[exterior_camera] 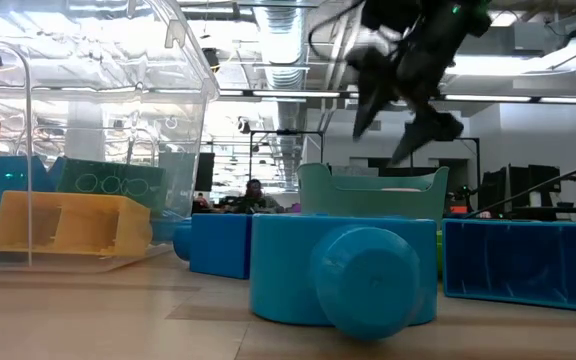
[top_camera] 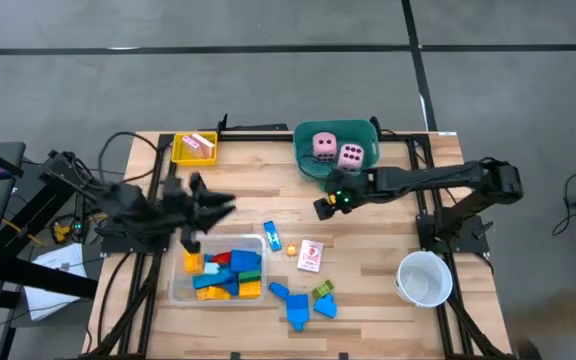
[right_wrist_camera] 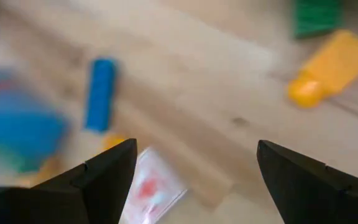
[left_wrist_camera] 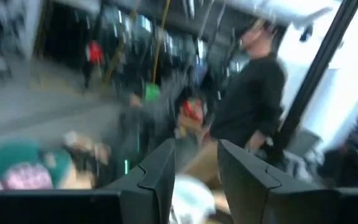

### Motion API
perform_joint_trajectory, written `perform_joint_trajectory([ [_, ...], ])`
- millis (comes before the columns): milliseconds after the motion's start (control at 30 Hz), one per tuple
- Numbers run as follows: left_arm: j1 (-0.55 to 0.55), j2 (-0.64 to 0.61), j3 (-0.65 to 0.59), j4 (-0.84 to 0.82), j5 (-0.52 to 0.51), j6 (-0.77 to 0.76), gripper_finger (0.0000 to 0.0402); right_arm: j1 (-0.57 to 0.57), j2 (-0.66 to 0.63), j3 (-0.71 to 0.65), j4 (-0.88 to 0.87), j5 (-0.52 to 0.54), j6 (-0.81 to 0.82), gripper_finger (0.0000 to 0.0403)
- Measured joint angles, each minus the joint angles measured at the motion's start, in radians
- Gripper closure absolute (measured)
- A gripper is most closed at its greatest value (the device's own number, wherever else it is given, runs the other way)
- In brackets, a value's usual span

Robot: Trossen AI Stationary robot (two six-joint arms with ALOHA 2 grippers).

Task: Pick & Place Toys
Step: Put the yellow game piece into the transparent bin

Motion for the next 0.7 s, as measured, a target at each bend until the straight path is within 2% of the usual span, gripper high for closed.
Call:
perform_joint_trajectory([
  [133, 0.0, -0.021, 0.0, 0.106, -0.01, 0.146, 0.0286, 0.033, 0.057, 0.0, -0.009, 0.154, 0.106, 0.0081],
  [233, 0.0, -0.023, 0.0, 0.116, -0.01, 0.163, 0.0286, 0.062, 0.086, 0.0, -0.051, 0.267, 0.173, 0.0081],
  [300, 0.0, -0.016, 0.0, 0.115, -0.01, 0.163, 0.0286, 0.064, 0.101, 0.0, -0.074, 0.305, 0.222, 0.0081],
  [467, 0.0, 0.02, 0.0, 0.113, -0.009, 0.159, 0.0286, 0.049, 0.151, 0.0, -0.076, 0.326, 0.282, 0.0081],
  [700, 0.0, 0.068, 0.0, 0.115, -0.008, 0.156, 0.0286, 0.026, 0.222, 0.0, -0.073, 0.328, 0.287, 0.0081],
])
